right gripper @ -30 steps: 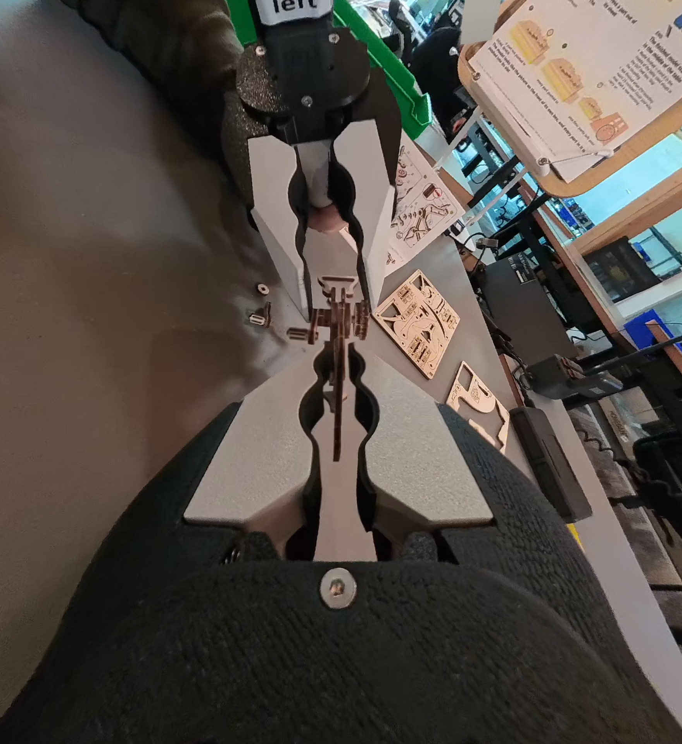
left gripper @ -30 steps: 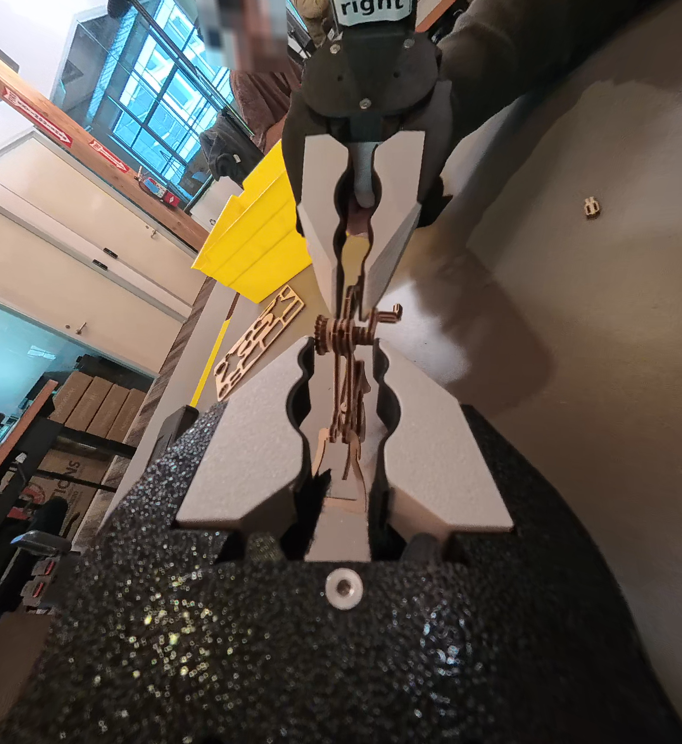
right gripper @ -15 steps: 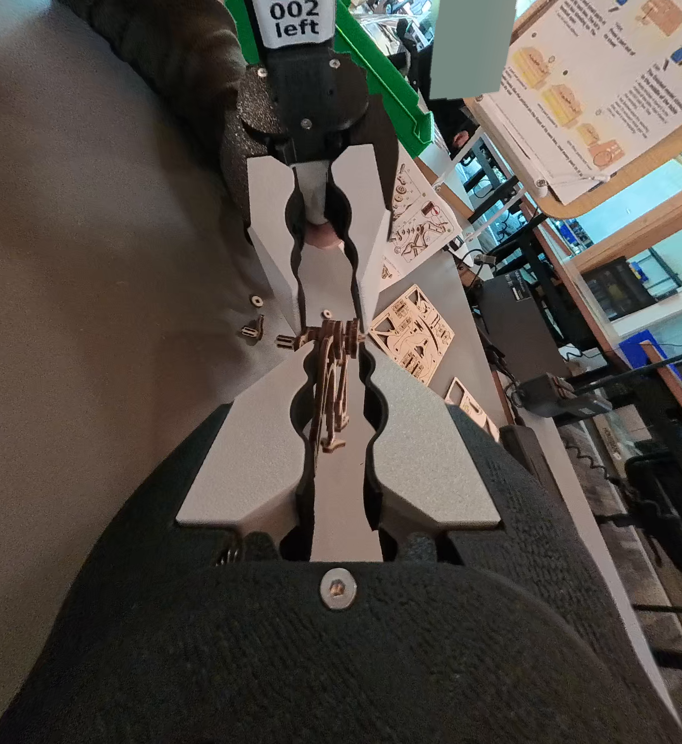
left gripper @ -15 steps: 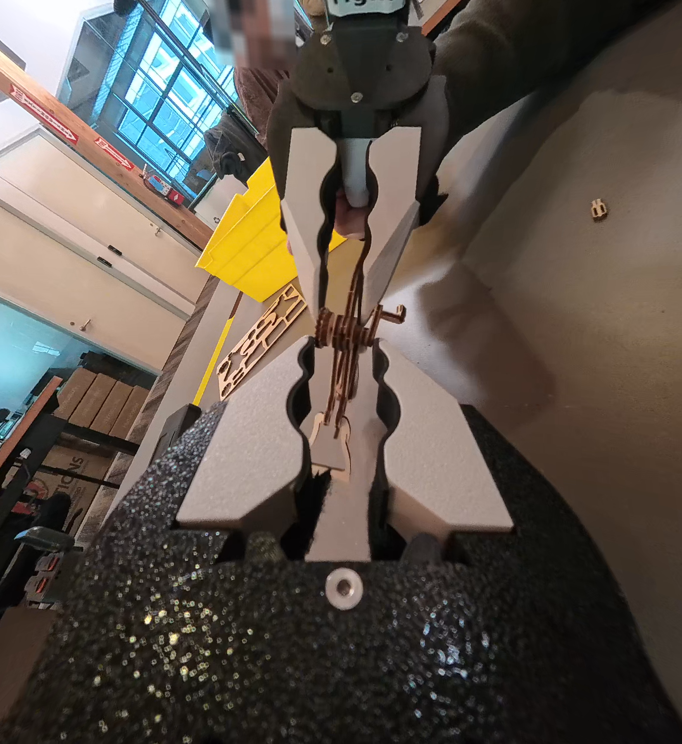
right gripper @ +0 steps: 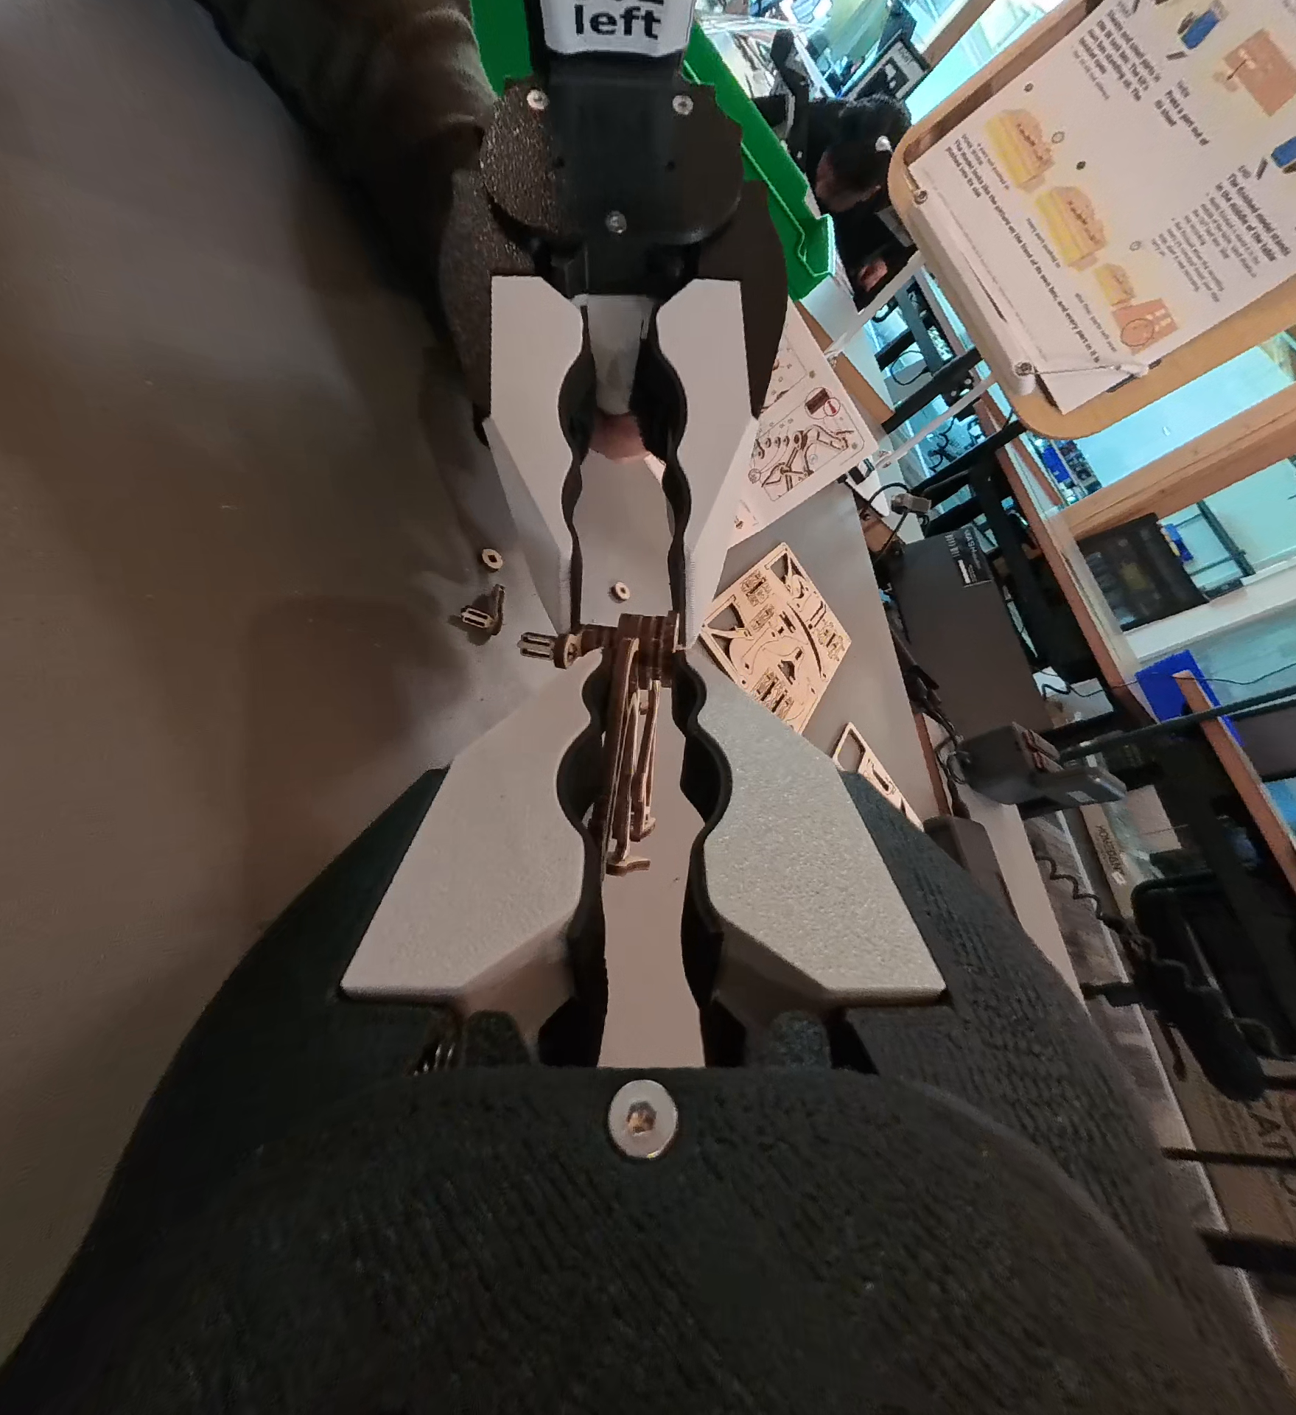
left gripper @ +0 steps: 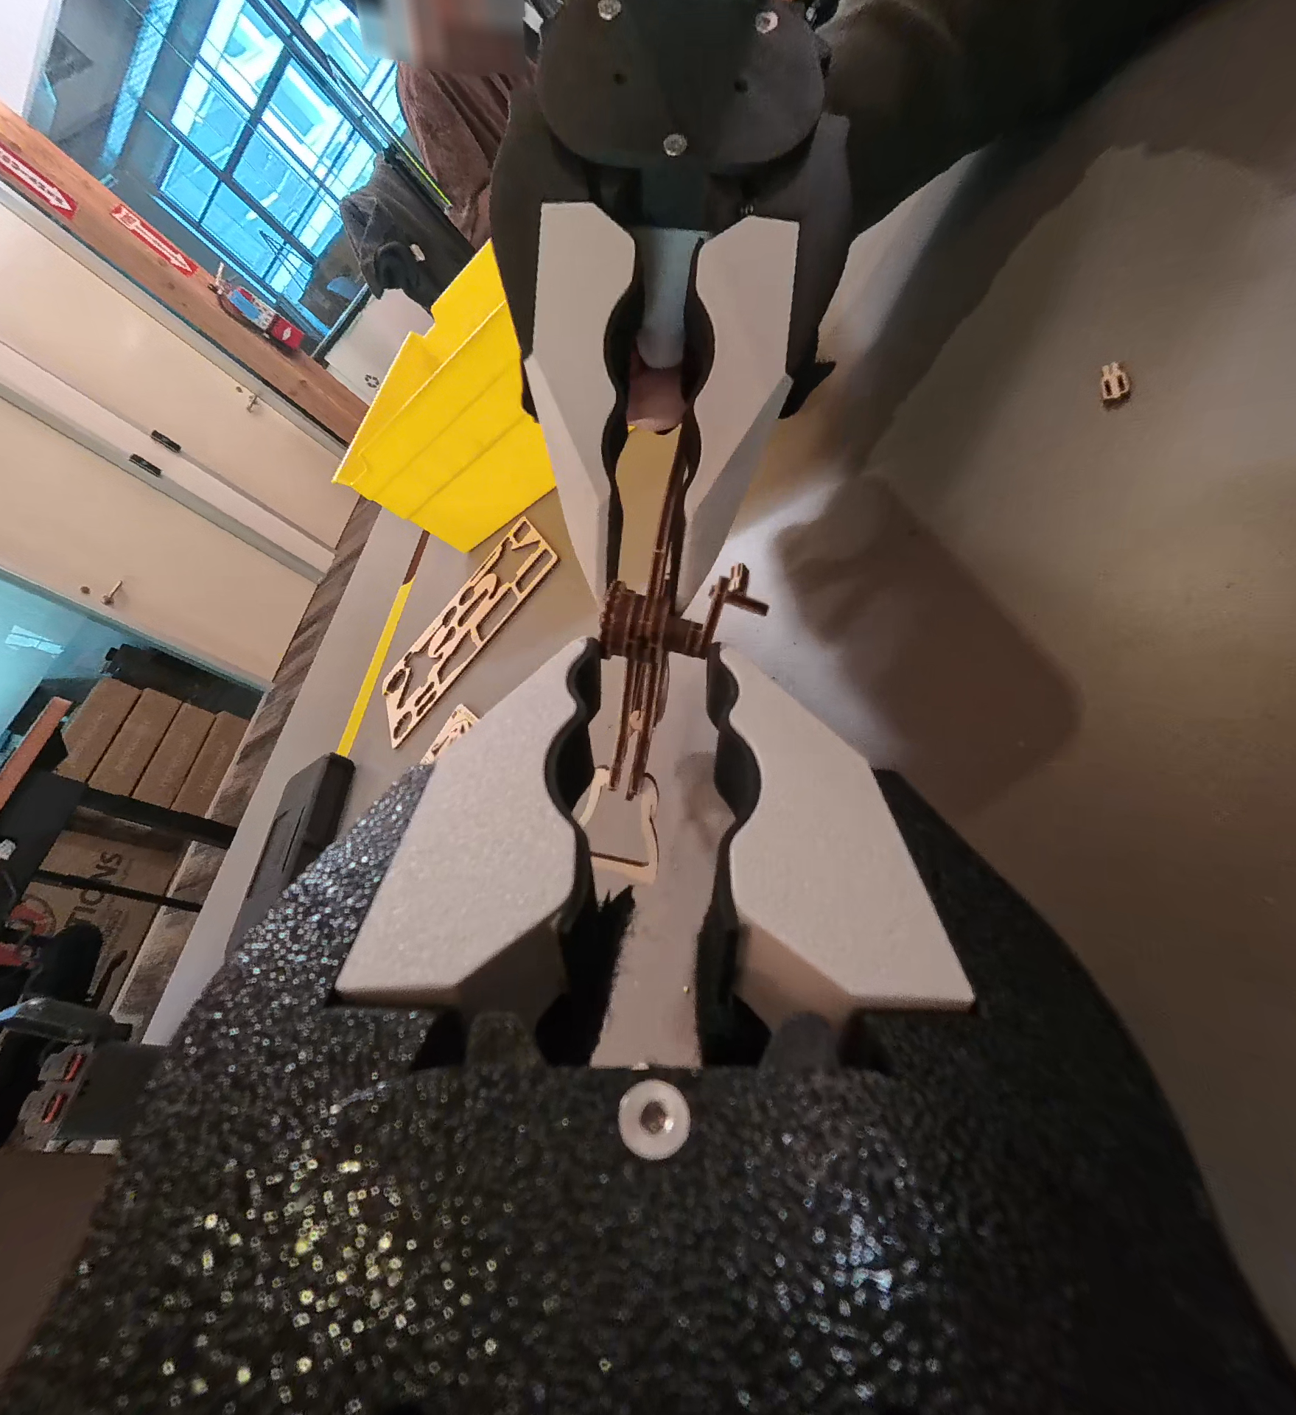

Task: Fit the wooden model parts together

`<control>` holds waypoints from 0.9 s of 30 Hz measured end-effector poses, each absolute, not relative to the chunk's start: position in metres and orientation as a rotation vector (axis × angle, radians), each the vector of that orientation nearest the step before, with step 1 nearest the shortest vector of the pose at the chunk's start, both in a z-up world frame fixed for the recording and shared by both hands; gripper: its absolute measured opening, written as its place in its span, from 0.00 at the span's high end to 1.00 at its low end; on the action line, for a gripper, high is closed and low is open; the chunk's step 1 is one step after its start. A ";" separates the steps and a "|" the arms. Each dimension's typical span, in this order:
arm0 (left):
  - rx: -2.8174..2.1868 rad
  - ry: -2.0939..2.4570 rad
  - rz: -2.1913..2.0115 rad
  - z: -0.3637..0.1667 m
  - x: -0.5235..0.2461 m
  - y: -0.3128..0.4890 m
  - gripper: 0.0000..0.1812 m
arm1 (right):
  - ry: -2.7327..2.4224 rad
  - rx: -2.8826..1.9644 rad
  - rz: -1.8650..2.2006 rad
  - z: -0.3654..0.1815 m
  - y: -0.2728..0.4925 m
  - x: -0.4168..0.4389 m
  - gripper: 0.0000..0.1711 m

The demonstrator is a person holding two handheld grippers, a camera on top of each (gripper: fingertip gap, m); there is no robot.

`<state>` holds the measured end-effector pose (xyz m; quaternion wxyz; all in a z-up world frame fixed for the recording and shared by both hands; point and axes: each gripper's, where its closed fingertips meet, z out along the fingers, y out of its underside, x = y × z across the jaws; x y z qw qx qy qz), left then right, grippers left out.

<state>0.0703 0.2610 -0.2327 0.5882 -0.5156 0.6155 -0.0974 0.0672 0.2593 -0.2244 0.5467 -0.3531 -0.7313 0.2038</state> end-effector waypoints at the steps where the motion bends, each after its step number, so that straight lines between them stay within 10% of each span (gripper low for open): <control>1: -1.206 1.431 -0.222 -0.232 0.070 0.262 0.86 | -1.733 -0.839 0.478 -0.224 0.260 0.067 0.93; 27: -1.131 1.533 -0.071 -0.258 0.065 0.252 0.85 | -1.771 -0.721 0.257 -0.247 0.250 0.087 1.00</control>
